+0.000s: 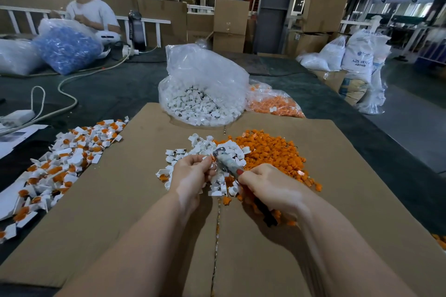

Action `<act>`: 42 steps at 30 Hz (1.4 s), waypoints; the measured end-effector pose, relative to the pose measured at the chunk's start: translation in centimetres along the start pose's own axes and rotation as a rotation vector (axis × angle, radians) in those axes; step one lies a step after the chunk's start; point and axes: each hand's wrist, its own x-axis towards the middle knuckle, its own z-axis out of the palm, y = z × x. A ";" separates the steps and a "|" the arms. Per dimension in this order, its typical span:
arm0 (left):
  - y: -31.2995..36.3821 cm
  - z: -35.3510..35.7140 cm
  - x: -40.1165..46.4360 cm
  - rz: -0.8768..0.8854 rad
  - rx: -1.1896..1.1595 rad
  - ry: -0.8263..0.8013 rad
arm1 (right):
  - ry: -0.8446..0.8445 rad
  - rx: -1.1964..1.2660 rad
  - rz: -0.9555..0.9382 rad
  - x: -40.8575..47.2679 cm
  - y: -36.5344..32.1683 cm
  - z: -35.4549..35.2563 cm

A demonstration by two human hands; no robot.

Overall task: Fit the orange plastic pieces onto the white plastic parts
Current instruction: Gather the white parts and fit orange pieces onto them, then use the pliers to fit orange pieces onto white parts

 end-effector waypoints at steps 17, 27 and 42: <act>0.2 0.0 -0.2 -0.042 -0.062 0.062 | -0.018 -0.176 -0.086 -0.3 -0.5 0.8; -0.3 0.5 -0.5 -0.029 -0.096 0.078 | 0.162 -0.263 -0.076 0.3 0.7 2.2; -2.3 -1.0 -1.9 0.350 0.552 0.040 | 0.739 -0.816 0.026 2.3 6.5 0.6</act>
